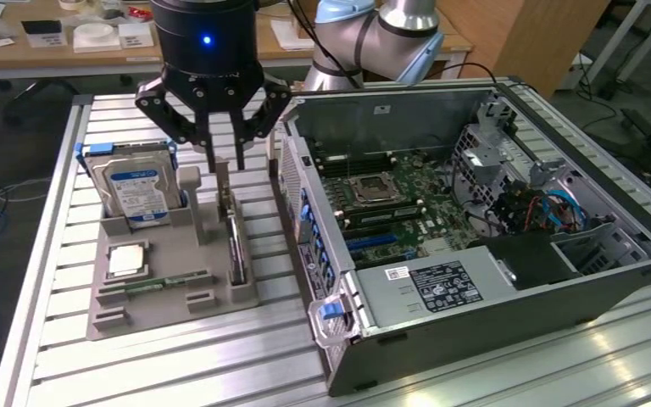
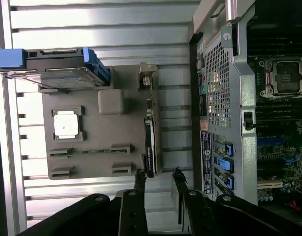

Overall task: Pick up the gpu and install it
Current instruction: 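Pick up the gpu and move the gpu toward the slot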

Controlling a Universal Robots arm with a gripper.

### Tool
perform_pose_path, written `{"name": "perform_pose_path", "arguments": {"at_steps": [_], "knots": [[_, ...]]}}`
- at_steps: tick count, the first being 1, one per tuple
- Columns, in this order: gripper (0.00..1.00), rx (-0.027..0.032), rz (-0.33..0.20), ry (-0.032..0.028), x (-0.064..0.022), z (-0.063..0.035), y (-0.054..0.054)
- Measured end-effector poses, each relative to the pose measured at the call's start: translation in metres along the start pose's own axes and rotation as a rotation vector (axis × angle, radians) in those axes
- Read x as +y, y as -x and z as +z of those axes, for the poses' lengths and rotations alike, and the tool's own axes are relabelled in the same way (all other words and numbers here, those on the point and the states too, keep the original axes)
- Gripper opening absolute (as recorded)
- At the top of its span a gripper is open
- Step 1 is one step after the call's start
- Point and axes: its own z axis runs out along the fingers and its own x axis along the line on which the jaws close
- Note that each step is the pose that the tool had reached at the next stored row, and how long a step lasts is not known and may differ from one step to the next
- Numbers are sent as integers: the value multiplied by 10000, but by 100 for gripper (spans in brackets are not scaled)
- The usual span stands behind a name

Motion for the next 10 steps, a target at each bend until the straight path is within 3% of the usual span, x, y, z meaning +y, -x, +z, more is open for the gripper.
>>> {"name": "perform_pose_path", "arguments": {"at_steps": [3,10], "knots": [[42,0,0,0,0,0,0],[42,0,0,0,0,0,0]]}}
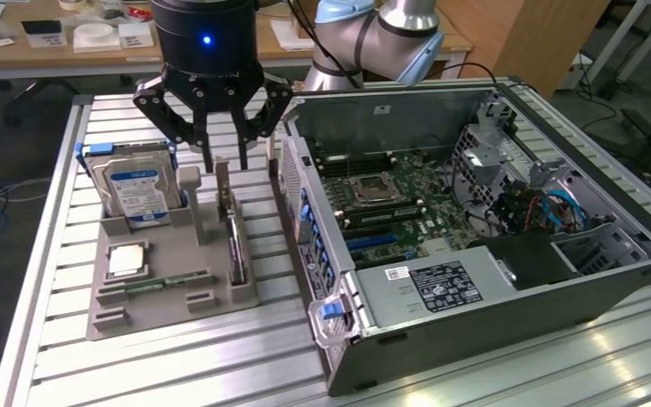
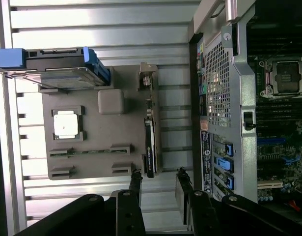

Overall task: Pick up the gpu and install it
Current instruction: 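Pick up the gpu and move the gpu toward the slot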

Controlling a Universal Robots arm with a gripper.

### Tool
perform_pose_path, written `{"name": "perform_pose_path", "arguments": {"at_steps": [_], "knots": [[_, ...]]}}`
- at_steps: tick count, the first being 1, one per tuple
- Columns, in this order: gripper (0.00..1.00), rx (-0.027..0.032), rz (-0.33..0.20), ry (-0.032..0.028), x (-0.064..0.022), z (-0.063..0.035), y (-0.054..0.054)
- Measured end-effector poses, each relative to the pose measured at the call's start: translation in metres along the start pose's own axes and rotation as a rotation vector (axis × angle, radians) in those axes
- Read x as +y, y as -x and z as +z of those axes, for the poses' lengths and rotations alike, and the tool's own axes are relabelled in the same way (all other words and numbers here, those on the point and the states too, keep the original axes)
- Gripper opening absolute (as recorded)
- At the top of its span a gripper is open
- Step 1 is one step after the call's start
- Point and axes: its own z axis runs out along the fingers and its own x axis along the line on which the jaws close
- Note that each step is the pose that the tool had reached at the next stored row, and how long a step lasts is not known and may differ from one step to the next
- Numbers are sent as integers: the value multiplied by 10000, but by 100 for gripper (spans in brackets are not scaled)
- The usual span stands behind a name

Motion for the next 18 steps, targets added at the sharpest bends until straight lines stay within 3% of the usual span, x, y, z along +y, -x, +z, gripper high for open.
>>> {"name": "perform_pose_path", "arguments": {"at_steps": [11,18], "knots": [[42,0,-1,-2,-1,12,0],[42,-5,-2,-80,-4,96,-2]]}}
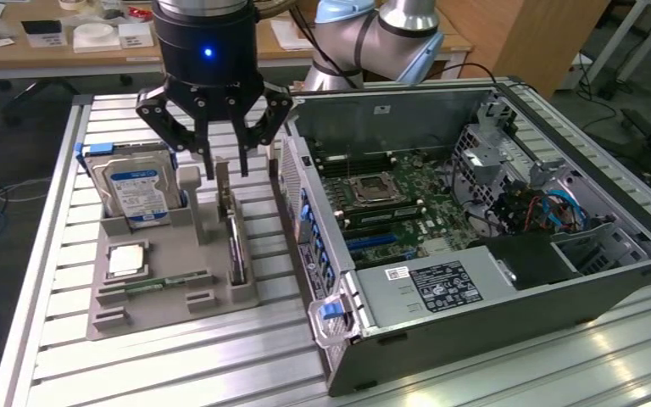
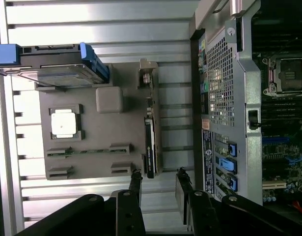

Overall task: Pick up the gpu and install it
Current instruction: 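Pick up the gpu and move the gpu toward the slot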

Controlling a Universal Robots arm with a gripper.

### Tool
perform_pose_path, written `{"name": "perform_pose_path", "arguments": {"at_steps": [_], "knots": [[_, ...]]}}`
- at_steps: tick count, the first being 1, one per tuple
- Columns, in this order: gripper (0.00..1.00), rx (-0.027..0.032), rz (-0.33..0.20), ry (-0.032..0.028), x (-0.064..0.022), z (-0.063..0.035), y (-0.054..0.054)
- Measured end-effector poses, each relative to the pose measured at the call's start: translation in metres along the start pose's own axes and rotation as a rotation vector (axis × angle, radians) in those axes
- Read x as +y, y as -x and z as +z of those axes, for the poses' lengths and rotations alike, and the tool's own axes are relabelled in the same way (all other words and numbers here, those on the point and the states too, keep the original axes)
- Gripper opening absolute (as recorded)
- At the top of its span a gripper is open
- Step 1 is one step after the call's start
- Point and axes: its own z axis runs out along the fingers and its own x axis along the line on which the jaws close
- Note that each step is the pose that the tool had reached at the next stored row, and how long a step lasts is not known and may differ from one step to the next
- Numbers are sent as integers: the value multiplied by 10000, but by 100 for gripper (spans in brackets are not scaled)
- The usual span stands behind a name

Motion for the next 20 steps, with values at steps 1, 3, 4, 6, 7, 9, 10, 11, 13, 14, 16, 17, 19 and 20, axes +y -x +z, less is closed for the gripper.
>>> {"name": "perform_pose_path", "arguments": {"at_steps": [1,3,4,6,7,9,10,11,13,14,16,17,19,20], "knots": [[42,-1,0,-13,0,4,0],[42,-1,-1,-21,0,4,0],[42,-1,-1,-21,0,4,0],[42,-3,-1,-20,0,5,0],[42,-2,-1,-21,0,5,0],[42,-3,0,-20,0,5,0],[42,-2,0,-20,0,5,0],[42,-2,0,-21,0,5,0],[42,-3,0,-20,0,5,0],[42,-2,-1,-21,0,6,0],[42,-5,-1,-24,-1,15,0],[42,-4,-1,-31,-1,22,-1],[42,-4,-2,-38,-2,46,-1],[42,-4,-1,-39,-2,60,-1]]}}
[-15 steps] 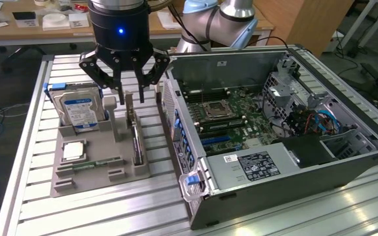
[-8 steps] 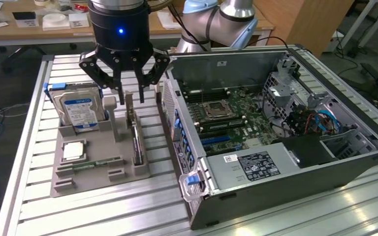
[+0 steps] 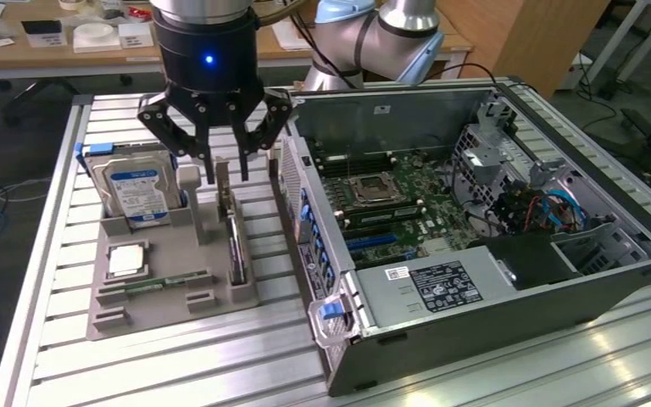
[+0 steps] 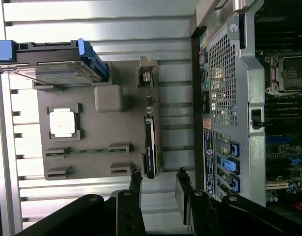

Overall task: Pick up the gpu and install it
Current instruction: 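Pick up the gpu and move the gpu toward the slot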

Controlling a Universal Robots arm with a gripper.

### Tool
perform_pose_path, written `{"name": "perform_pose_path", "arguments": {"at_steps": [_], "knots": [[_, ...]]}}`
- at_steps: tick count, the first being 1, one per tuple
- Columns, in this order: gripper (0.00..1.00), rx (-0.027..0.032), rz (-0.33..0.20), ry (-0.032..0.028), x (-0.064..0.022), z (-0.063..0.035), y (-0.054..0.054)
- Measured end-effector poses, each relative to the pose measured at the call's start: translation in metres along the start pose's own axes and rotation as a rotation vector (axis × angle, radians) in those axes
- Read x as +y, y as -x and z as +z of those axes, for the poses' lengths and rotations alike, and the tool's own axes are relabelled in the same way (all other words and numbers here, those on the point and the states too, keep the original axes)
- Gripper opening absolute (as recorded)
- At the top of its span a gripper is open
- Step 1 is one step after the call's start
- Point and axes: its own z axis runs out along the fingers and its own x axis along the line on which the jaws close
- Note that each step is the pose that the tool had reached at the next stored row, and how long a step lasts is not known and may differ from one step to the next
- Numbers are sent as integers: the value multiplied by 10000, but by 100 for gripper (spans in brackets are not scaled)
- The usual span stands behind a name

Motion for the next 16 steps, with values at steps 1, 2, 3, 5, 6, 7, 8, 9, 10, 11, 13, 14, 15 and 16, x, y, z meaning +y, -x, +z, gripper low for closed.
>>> {"name": "perform_pose_path", "arguments": {"at_steps": [1,2,3,5,6,7,8,9,10,11,13,14,15,16], "knots": [[42,0,0,0,0,15,0],[42,0,0,0,-1,31,-1],[42,0,0,-1,-1,48,-1],[42,-2,0,0,-2,82,-2],[42,-2,0,-1,-3,100,-2],[42,-3,0,-1,-3,118,-3],[42,-5,0,-1,-4,135,-3],[42,-7,0,-1,-5,154,-4],[42,-9,0,0,-5,172,-4],[42,-11,0,0,-6,190,-5],[42,-15,-1,0,-7,228,-5],[42,-17,0,1,-7,246,-6],[42,-19,0,1,-8,263,-7],[42,-21,0,1,-8,281,-7]]}}
